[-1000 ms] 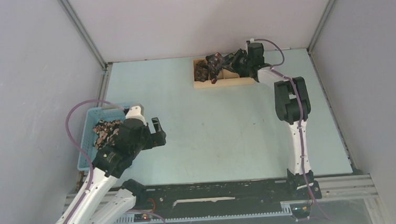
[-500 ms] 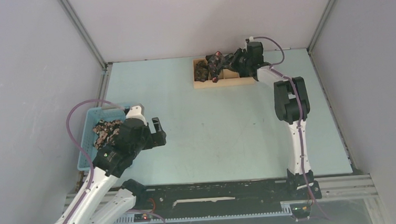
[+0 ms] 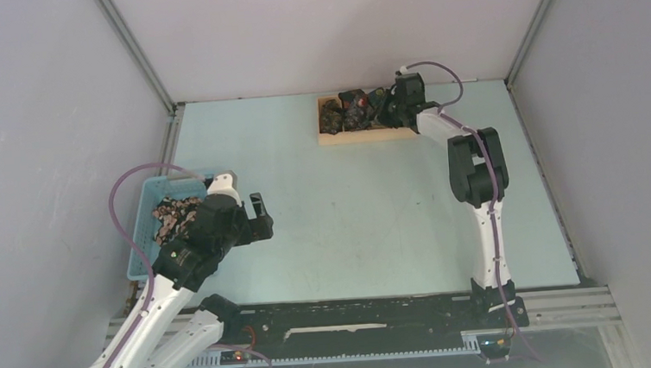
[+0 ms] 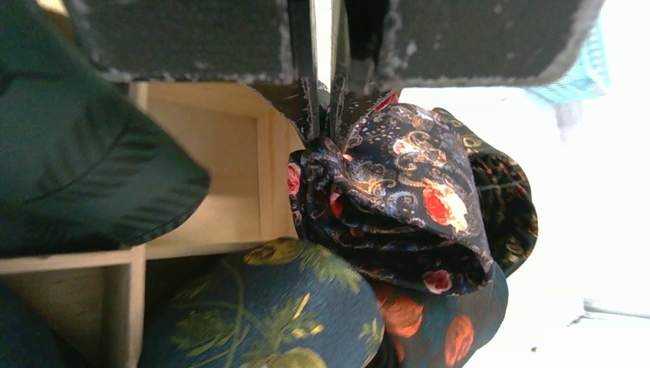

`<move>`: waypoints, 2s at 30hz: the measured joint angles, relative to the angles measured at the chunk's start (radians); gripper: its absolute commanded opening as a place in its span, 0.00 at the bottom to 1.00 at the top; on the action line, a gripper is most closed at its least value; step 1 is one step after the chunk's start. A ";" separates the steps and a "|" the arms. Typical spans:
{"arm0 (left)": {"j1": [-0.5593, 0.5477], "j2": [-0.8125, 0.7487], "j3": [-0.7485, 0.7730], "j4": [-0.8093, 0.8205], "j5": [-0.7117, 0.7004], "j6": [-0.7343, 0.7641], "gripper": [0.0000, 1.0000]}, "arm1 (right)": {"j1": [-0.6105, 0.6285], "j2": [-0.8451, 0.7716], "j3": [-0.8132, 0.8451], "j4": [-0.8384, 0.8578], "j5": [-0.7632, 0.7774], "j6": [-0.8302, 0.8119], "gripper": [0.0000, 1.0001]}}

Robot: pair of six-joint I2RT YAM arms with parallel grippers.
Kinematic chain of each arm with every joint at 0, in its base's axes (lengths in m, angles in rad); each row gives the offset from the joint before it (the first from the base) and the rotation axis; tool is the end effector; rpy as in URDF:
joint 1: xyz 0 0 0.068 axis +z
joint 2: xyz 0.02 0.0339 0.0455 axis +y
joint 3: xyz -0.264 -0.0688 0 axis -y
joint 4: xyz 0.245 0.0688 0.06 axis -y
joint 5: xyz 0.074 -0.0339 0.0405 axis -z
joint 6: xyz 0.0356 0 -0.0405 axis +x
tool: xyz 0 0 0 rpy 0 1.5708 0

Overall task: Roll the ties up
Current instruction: Place the tie in the storage box.

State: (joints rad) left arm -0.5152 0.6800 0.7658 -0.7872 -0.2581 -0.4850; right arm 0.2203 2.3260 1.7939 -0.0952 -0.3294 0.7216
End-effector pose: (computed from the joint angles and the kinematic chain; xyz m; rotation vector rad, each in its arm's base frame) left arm 0.1233 -0.0593 0.2903 -0.1017 2.2537 -0.2449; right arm 0.5144 0.1270 0.1699 0.3807 2.2712 0.8710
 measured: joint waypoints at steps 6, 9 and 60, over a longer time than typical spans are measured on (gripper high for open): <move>0.000 0.000 0.000 0.000 0.000 0.001 1.00 | 0.074 -0.039 0.007 -0.092 0.174 -0.134 0.00; 0.000 0.000 0.000 0.000 0.000 0.001 1.00 | 0.109 -0.041 0.030 -0.133 0.268 -0.190 0.00; 0.014 -0.039 0.000 0.008 0.026 0.016 1.00 | 0.201 0.094 0.544 -0.750 0.472 -0.356 0.39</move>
State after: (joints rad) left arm -0.5007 0.6407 0.7658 -0.7795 -0.2325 -0.4690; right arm 0.4210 2.4203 2.3379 -0.8452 0.1429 0.3653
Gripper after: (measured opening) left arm 0.996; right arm 0.375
